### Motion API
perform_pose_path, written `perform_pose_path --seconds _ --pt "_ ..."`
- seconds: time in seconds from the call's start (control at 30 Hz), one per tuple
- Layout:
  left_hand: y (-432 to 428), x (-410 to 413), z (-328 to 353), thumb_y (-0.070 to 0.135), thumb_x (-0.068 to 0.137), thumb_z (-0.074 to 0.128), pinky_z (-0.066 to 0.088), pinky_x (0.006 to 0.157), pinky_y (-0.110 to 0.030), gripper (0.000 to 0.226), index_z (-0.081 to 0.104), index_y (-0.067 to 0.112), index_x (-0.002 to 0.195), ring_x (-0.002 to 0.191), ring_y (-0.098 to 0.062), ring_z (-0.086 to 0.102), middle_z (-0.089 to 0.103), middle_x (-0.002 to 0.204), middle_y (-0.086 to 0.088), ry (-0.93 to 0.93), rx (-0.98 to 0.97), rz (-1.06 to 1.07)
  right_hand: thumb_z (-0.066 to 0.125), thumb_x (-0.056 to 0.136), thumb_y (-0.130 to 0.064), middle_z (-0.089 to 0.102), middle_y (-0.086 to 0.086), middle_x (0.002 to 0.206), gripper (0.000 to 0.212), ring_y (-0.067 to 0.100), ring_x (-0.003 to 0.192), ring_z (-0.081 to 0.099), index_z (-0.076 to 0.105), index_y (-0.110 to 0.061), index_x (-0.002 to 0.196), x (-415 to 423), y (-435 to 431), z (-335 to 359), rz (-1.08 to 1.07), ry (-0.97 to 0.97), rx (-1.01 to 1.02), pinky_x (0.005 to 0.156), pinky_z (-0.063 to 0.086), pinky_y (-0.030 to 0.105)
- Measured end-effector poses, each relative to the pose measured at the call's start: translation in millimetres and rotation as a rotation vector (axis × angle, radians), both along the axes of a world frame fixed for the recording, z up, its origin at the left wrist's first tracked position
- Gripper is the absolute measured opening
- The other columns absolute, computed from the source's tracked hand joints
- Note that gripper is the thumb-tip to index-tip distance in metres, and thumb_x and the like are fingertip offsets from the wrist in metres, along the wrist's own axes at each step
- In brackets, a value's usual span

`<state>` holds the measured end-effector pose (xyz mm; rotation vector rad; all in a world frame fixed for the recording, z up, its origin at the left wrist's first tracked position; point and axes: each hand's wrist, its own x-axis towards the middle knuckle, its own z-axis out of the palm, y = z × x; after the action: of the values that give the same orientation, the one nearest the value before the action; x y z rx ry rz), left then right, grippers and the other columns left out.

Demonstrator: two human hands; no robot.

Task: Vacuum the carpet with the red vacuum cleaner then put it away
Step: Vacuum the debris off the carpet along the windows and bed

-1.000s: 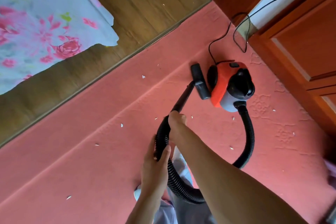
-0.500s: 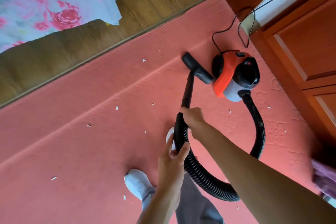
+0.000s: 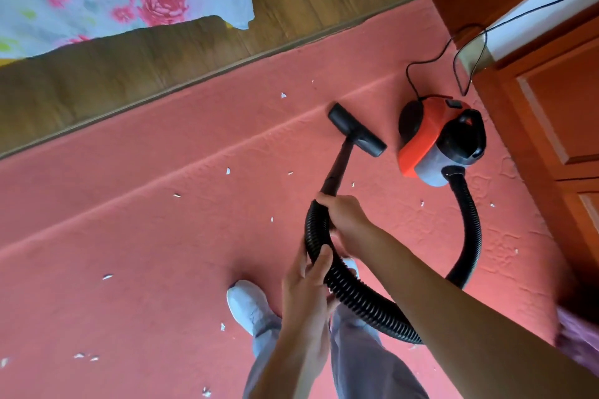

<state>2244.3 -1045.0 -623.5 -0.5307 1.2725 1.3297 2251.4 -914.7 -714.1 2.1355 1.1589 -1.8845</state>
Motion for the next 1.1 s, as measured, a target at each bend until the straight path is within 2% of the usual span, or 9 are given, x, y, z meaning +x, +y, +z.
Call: perform_pose_path --seconds 0.2,0.37,0.47,0.53,0.6,0.67,0.77,1.0,1.1 --pt "6 23 -22 0.015 0.101 0.054 0.054 0.093 -0.052 0.022 0.072 0.027 0.107 0.079 -0.026 0.065 0.067 0.077 -0.005 -0.059 -0.106 0.061 0.069 0.088 -0.023 0.068 0.011 0.094 0.024 0.025 0.082 0.067 0.066 -0.005 0.104 22 2 -29 0.188 -0.099 0.074 0.075 0.057 0.037" --pt "11 54 -31 0.020 0.091 0.070 0.058 0.082 -0.043 0.038 0.061 0.042 0.120 0.084 -0.023 0.071 0.074 0.093 -0.006 0.154 -0.215 -0.092 0.063 0.089 -0.023 0.068 0.014 0.107 0.025 0.032 0.097 0.068 0.058 -0.013 0.112 40 17 -16 0.369 -0.100 0.123 0.085 0.058 0.047" --pt "7 72 -17 0.021 0.082 0.076 0.053 0.072 -0.016 0.049 0.055 0.047 0.118 0.077 -0.005 0.068 0.071 0.096 0.001 0.399 -0.247 -0.225 0.056 0.093 -0.021 0.063 0.011 0.108 0.037 0.035 0.103 0.064 0.049 -0.010 0.128 47 16 9 0.516 -0.115 0.154 0.086 0.052 0.045" --pt "2 84 -5 0.025 0.075 0.081 0.050 0.071 -0.016 0.056 0.052 0.045 0.118 0.079 -0.006 0.068 0.070 0.098 0.002 0.501 -0.277 -0.290 0.052 0.095 -0.020 0.058 0.011 0.106 0.035 0.032 0.099 0.061 0.048 -0.010 0.129 55 6 24 0.621 -0.116 0.142 0.084 0.050 0.043" --pt "-6 93 4 0.027 0.071 0.083 0.049 0.076 -0.019 0.058 0.051 0.044 0.116 0.084 -0.006 0.067 0.069 0.098 0.003 0.520 -0.313 -0.298 0.053 0.094 -0.023 0.057 0.009 0.100 0.025 0.026 0.087 0.058 0.050 -0.015 0.118 66 -5 31 0.693 -0.114 0.114 0.073 0.049 0.039" --pt "-13 100 10 0.025 0.072 0.082 0.051 0.083 -0.027 0.056 0.052 0.044 0.115 0.090 -0.008 0.067 0.068 0.099 0.003 0.501 -0.352 -0.281 0.056 0.093 -0.027 0.056 0.004 0.104 0.044 0.023 0.090 0.059 0.044 -0.018 0.134 73 -12 33 0.702 -0.120 0.093 0.068 0.048 0.034" --pt "-20 105 6 0.016 0.072 0.077 0.052 0.089 -0.038 0.052 0.053 0.043 0.110 0.096 -0.015 0.064 0.065 0.099 0.003 0.535 -0.404 -0.218 0.065 0.087 -0.031 0.062 0.007 0.114 0.061 0.027 0.102 0.064 0.039 -0.012 0.139 76 -24 25 0.679 -0.154 0.070 0.084 0.055 0.041" --pt "-31 143 -28 0.016 0.077 0.074 0.046 0.088 -0.028 0.057 0.055 0.025 0.130 0.102 -0.019 0.056 0.044 0.103 0.007 0.480 -0.541 -0.291 0.066 0.085 -0.031 0.064 0.013 0.110 0.064 0.034 0.097 0.067 0.032 -0.009 0.136 98 -47 -16 0.865 -0.265 0.102 0.084 0.057 0.042" --pt "-31 161 -35 0.010 0.080 0.069 0.035 0.071 -0.016 0.052 0.058 0.024 0.129 0.092 -0.012 0.050 0.044 0.099 0.008 0.498 -0.548 -0.314 0.064 0.086 -0.031 0.064 0.014 0.112 0.065 0.034 0.100 0.065 0.032 -0.009 0.139 123 -45 -28 0.900 -0.264 0.165 0.085 0.055 0.042"
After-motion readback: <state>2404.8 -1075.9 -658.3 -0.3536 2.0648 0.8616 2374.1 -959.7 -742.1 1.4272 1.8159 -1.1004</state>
